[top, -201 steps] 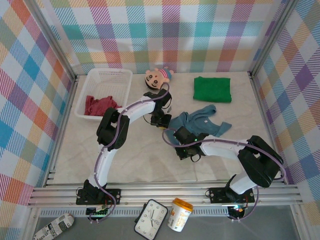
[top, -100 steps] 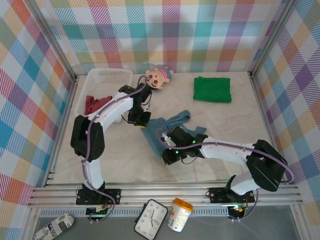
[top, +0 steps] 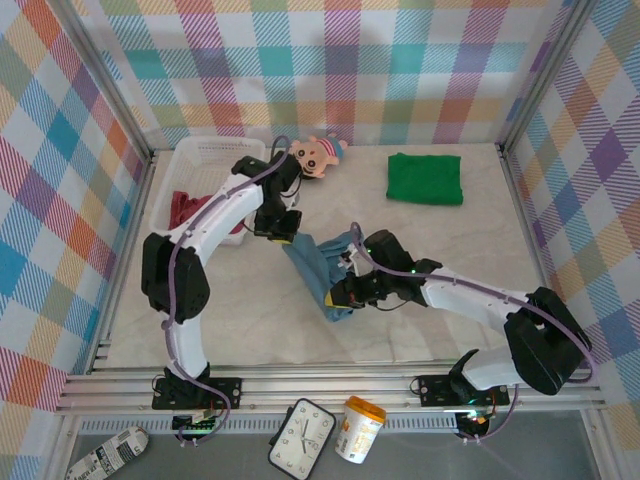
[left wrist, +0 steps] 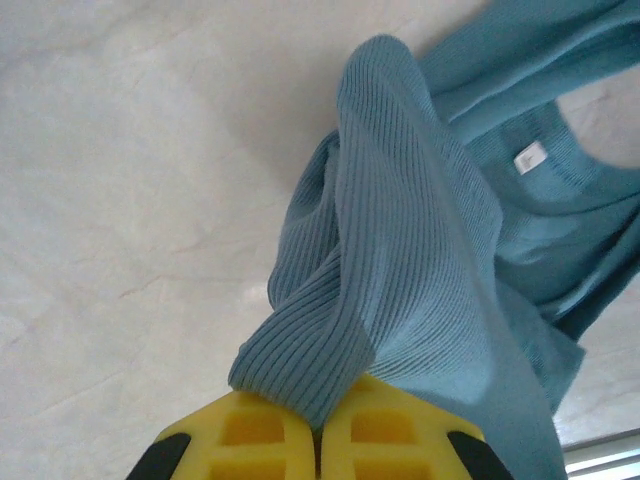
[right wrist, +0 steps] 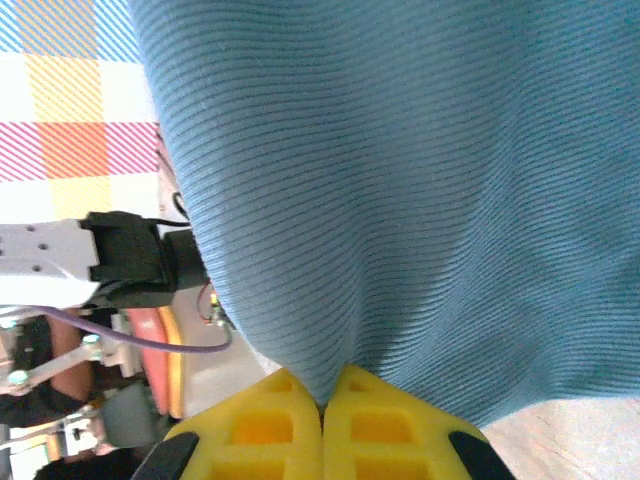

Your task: Fold and stack the tank tops

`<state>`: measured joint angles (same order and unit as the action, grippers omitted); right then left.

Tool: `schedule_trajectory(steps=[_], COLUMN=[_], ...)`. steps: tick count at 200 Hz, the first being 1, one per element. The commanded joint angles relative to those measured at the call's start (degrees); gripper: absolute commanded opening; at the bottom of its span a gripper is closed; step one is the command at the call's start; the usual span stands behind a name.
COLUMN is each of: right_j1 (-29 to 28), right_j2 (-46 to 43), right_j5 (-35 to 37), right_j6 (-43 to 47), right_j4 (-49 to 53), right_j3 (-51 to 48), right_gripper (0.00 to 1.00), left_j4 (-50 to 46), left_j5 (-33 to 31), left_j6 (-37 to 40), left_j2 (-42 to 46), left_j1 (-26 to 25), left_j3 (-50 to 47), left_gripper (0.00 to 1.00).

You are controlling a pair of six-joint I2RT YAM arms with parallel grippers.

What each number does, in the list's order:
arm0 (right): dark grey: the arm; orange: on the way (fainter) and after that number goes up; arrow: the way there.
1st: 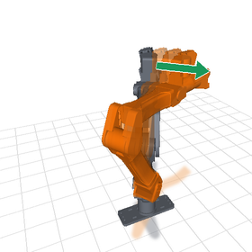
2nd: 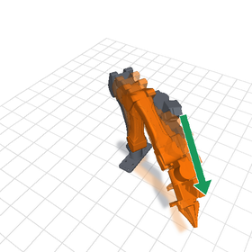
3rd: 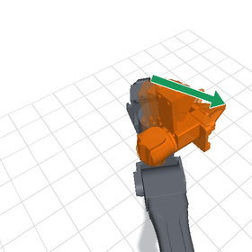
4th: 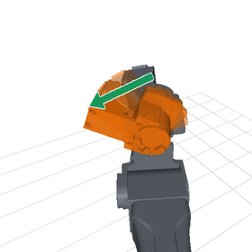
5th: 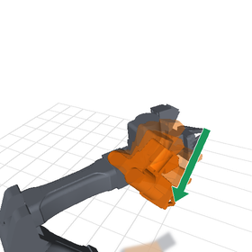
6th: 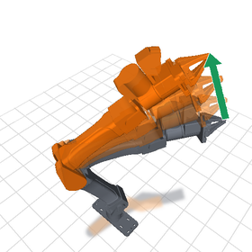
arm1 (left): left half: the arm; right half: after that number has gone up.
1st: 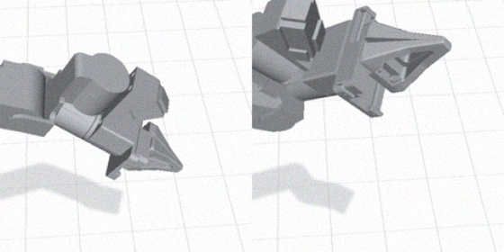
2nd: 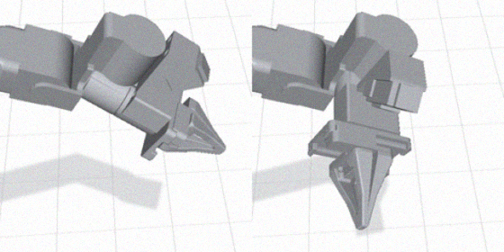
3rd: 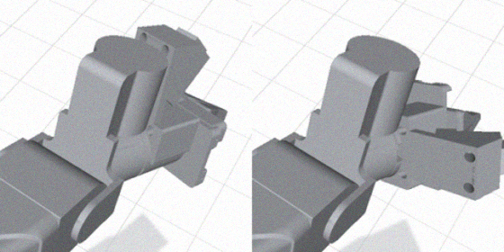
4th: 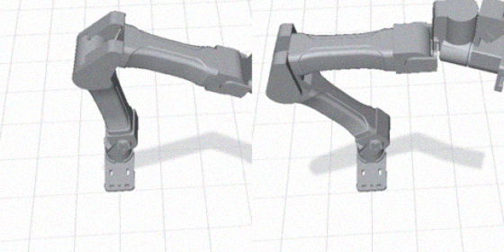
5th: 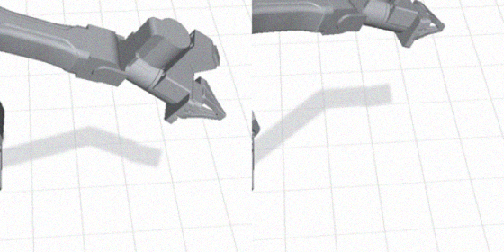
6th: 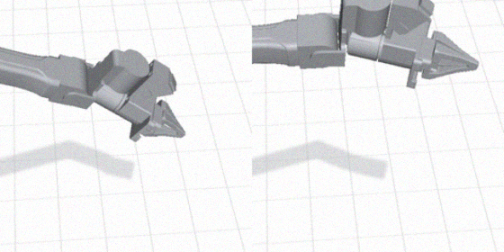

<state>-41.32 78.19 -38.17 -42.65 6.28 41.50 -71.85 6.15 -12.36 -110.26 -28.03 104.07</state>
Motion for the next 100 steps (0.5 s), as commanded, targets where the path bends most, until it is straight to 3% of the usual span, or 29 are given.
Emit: schedule_trajectory(steps=[1, 100], right_j1=[2.7, 20.1], right_j2=[0.6, 0.4], right_j5=[-8.8, -12.9], right_j6=[-4.6, 0.3], right_j4=[-4.2, 1.7], right_j3=[-2.2, -3.4], right_gripper=[0.06, 0.09], left_j4=[-1.3, -0.9], left_j5=[2.6, 9.4], left_j6=[-0.7, -2.3], left_j2=[-4.0, -21.9], left_j1=[-0.1, -1.4], left_j3=[4.8, 26.7], left_gripper=[0.02, 0.05])
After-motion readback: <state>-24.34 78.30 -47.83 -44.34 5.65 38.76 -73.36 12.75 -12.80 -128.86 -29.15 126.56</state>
